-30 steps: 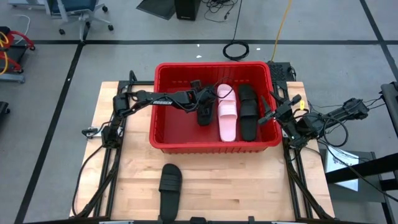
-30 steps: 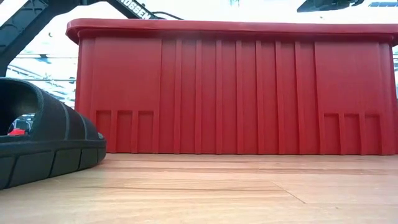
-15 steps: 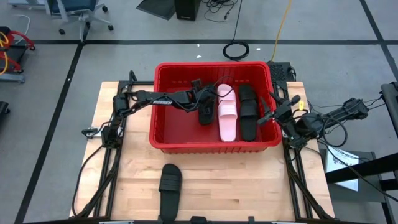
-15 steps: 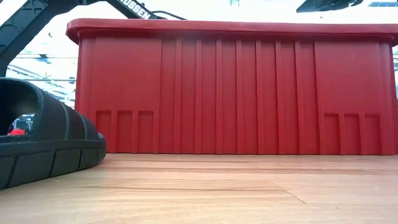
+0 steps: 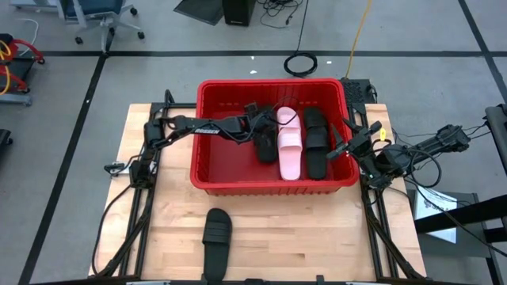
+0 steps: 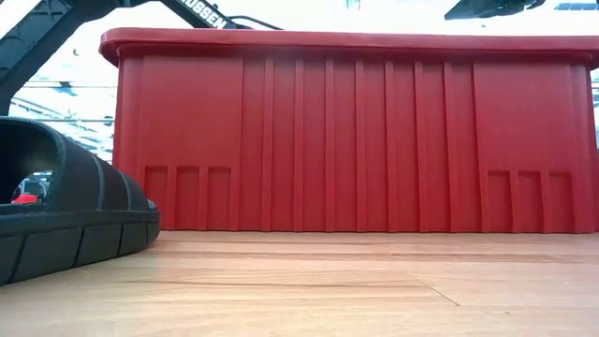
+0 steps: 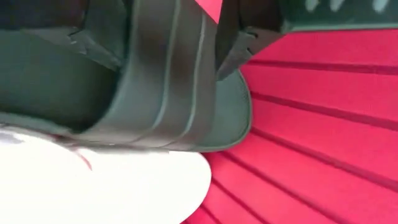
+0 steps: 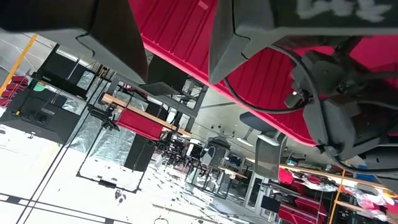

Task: Pick and place slides into bin
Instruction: Put the black slide into the red organizer bin

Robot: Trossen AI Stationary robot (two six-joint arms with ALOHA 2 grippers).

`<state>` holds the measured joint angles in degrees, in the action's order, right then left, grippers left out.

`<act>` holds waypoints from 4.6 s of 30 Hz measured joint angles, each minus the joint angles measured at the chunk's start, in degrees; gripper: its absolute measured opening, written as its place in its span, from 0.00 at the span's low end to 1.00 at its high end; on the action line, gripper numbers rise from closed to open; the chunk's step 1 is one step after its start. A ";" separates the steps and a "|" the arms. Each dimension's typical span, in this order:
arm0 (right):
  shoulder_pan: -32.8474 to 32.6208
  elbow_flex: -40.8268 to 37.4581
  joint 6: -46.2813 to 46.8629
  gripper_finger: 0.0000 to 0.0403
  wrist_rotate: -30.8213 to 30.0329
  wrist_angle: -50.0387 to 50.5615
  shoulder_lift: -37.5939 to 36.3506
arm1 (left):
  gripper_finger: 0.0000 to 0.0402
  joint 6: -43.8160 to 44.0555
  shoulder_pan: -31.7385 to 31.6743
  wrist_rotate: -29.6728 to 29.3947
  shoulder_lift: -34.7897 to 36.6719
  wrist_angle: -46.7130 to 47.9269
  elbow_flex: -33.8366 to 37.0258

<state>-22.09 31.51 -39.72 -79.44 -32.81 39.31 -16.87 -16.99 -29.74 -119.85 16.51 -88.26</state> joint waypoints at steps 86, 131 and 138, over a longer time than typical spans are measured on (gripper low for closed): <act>-11.45 0.00 34.17 0.40 54.16 -9.47 12.94 | 0.54 45.12 61.46 -27.40 29.32 32.96 -0.02; -12.11 0.00 31.06 0.40 54.11 -15.89 17.81 | 0.54 61.21 65.89 2.23 5.60 38.42 0.01; -12.11 0.00 30.23 0.40 54.03 -16.27 17.81 | 0.54 64.47 64.74 1.96 3.61 45.94 0.01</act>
<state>-34.20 31.51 -9.50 -25.41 -49.08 57.12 47.60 47.75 -27.78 -116.24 62.46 -88.25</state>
